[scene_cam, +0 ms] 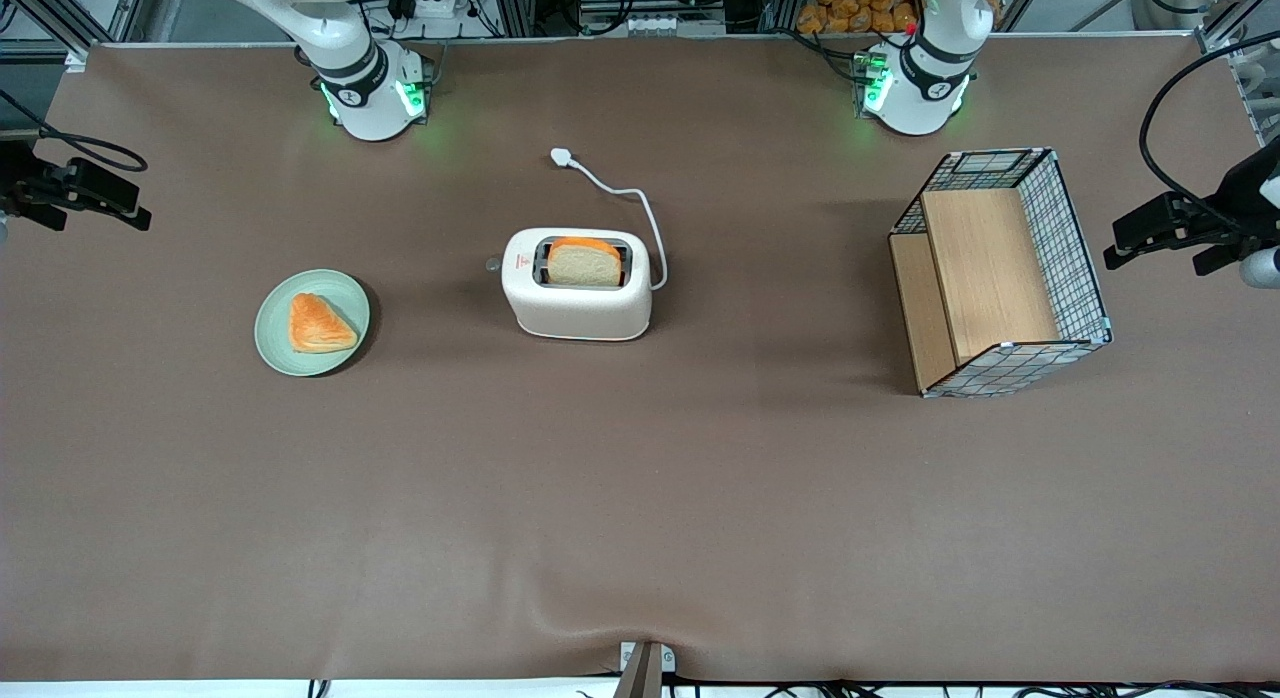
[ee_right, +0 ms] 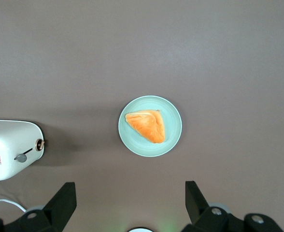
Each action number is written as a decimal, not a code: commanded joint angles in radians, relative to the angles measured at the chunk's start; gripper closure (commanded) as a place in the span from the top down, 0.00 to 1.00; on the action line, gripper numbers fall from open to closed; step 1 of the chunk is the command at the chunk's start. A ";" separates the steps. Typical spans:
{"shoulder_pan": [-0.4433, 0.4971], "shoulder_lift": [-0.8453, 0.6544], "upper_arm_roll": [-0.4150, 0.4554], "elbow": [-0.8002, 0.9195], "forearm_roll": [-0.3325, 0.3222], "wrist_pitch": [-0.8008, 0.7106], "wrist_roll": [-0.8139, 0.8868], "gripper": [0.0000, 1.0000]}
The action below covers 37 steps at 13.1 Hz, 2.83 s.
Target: Press toaster button with right arm
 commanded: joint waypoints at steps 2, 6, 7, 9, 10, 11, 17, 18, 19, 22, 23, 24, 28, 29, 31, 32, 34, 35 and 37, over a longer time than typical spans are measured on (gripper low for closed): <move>-0.007 -0.012 0.005 0.004 -0.006 -0.013 0.013 1.00; -0.009 -0.006 0.005 0.001 0.002 -0.016 0.008 1.00; -0.013 -0.003 0.007 -0.002 0.004 -0.020 0.002 1.00; -0.013 0.002 0.007 -0.018 0.020 -0.026 -0.001 1.00; -0.010 0.002 0.007 -0.036 0.025 -0.030 -0.001 1.00; -0.009 0.002 0.008 -0.056 0.040 -0.037 -0.001 1.00; -0.002 0.003 0.016 -0.203 0.207 -0.034 0.008 1.00; -0.001 0.012 0.016 -0.220 0.242 -0.028 0.007 1.00; 0.001 0.020 0.019 -0.232 0.272 -0.022 0.007 1.00; 0.005 0.028 0.067 -0.304 0.335 0.022 0.013 1.00; 0.005 0.032 0.087 -0.330 0.358 0.044 0.013 1.00; 0.005 0.041 0.106 -0.353 0.394 0.064 0.013 1.00; 0.040 0.106 0.143 -0.378 0.470 0.081 0.013 1.00; 0.060 0.135 0.142 -0.378 0.477 0.084 0.013 1.00; 0.070 0.176 0.142 -0.380 0.503 0.081 0.013 1.00; 0.070 0.190 0.142 -0.380 0.522 0.078 0.010 1.00; 0.083 0.207 0.143 -0.380 0.554 0.081 0.005 0.79; 0.093 0.213 0.143 -0.380 0.582 0.090 0.004 0.54; 0.094 0.224 0.143 -0.378 0.631 0.110 -0.001 0.15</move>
